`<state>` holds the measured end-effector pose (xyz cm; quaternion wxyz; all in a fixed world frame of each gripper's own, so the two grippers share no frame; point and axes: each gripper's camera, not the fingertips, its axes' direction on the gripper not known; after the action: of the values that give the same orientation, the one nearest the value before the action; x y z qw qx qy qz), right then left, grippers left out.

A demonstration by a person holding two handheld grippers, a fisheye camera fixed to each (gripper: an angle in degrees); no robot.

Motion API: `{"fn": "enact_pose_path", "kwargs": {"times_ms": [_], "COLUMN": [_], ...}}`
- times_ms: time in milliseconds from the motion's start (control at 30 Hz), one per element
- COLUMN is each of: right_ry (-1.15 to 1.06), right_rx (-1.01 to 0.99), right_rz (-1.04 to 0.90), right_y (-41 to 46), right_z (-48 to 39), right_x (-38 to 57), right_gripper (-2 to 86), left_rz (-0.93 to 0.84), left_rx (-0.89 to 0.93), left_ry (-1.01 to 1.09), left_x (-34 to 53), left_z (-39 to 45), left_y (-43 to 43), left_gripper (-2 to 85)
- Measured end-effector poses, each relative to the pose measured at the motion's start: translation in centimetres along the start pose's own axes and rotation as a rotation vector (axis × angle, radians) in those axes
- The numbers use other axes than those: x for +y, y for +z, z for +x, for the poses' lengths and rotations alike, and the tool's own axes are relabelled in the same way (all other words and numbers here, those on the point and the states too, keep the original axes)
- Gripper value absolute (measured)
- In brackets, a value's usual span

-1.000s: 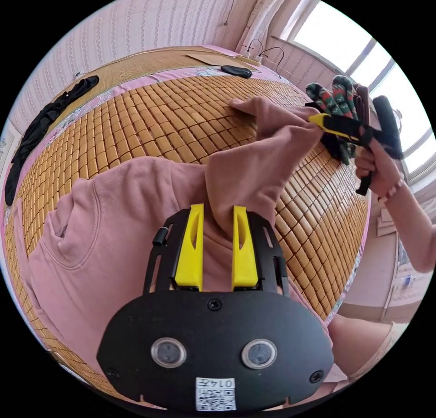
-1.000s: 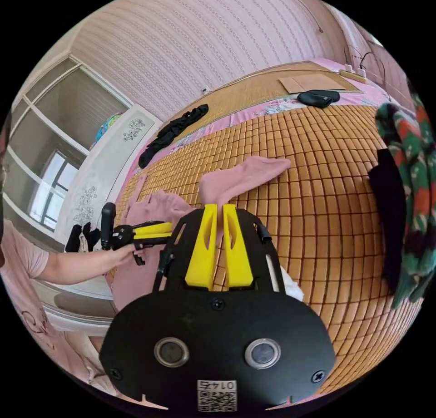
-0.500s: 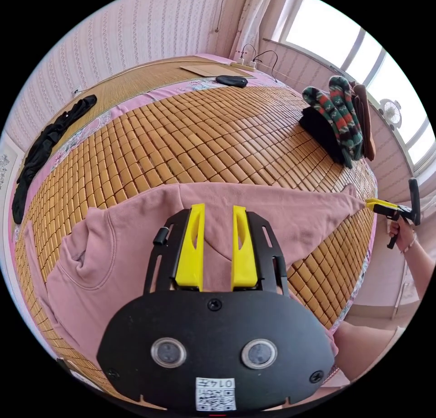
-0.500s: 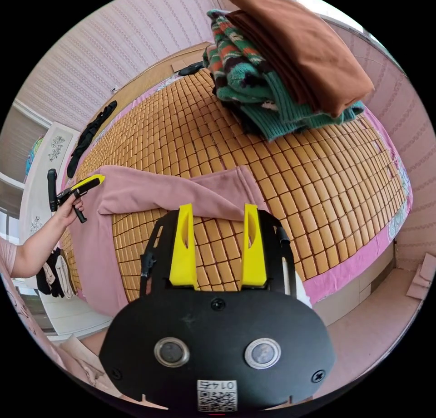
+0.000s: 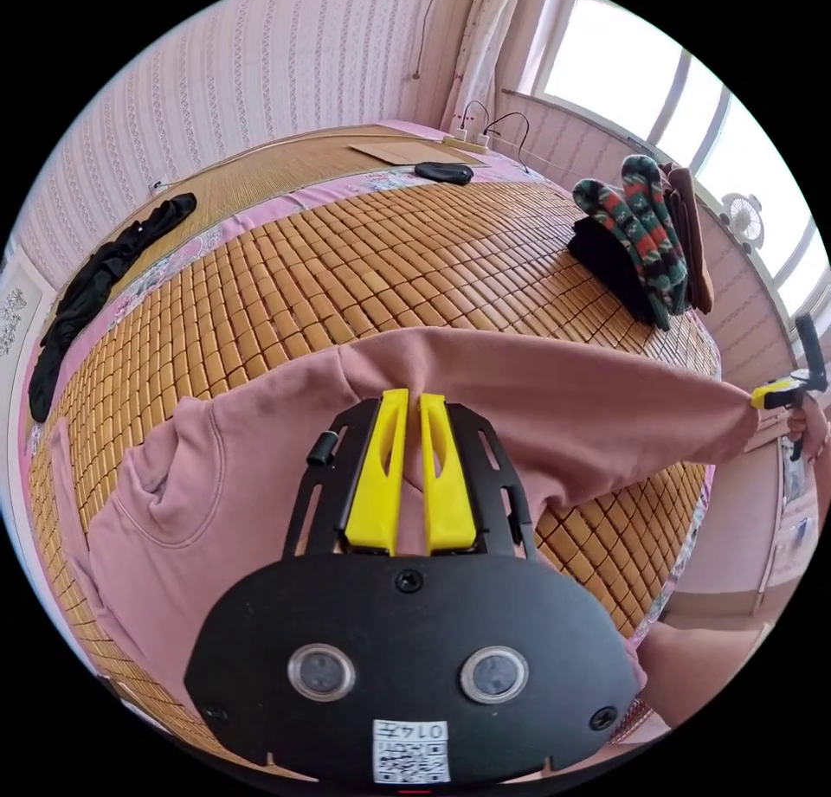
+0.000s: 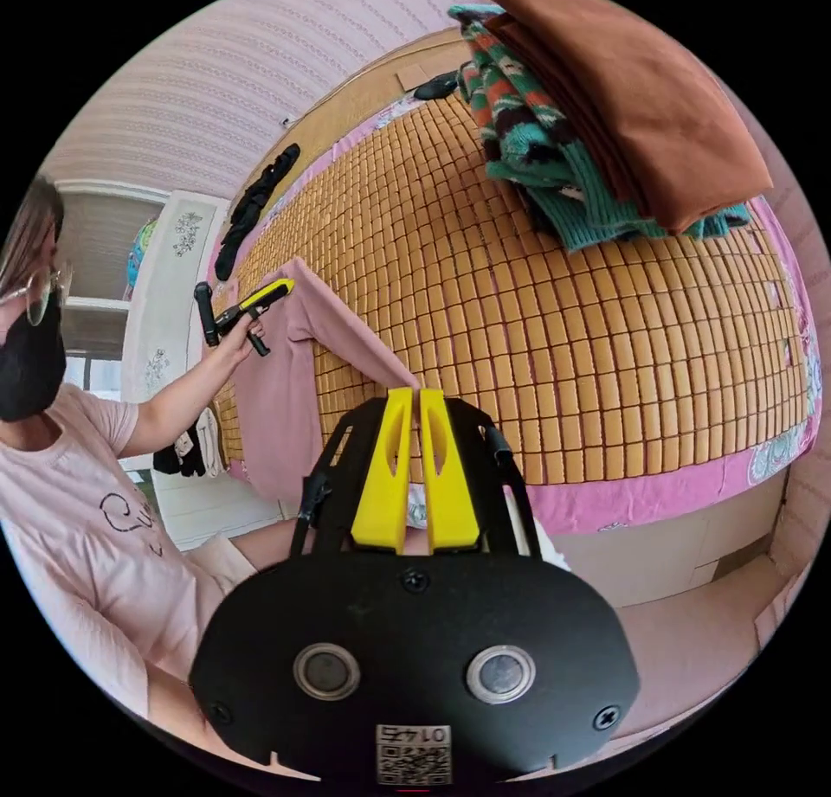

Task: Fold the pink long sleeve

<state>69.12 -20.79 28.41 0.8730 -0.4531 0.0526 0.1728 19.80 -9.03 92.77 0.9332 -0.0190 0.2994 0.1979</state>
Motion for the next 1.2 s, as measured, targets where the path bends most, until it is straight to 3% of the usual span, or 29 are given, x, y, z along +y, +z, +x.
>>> {"fn": "enact_pose_path", "kwargs": {"times_ms": [167, 333, 433, 500, 767, 867, 1200], "right_ry": [0.151, 0.022, -0.053, -0.151, -0.236, -0.214, -0.266], "right_rx": [0.160, 0.188, 0.377, 0.517, 0.654, 0.905, 0.905], "right_rz": [0.032, 0.049, -0.057, -0.009, -0.095, -0.073, -0.061], "right_y": [1.9, 4.3, 8.4, 9.4, 9.9, 9.7, 7.8], "right_z": [4.0, -0.8, -3.6, -6.1, -11.3, -12.6, -14.5], "right_x": [-3.4, -2.4, -2.2, -1.5, -3.2, -3.0, -5.2], "right_gripper": [-0.1, -0.1, -0.2, -0.4, -0.8, -0.5, -0.4], "left_rz": [-0.027, 0.020, -0.087, -0.082, -0.052, -0.048, -0.039], "left_rx": [-0.034, -0.082, -0.102, -0.120, -0.127, -0.115, -0.081], "left_ry": [-0.018, 0.015, -0.011, -0.003, -0.070, -0.075, -0.004], "left_x": [-1.1, -1.8, -1.8, -2.0, -3.2, -3.3, -6.2], "left_z": [0.0, 0.3, 0.0, 0.1, 0.1, 0.2, 0.3], "left_y": [1.1, -0.5, 1.8, 2.2, 0.5, -0.8, -4.3], "left_gripper": [6.7, 7.7, 7.9, 7.6, 5.7, 5.6, 4.6]}}
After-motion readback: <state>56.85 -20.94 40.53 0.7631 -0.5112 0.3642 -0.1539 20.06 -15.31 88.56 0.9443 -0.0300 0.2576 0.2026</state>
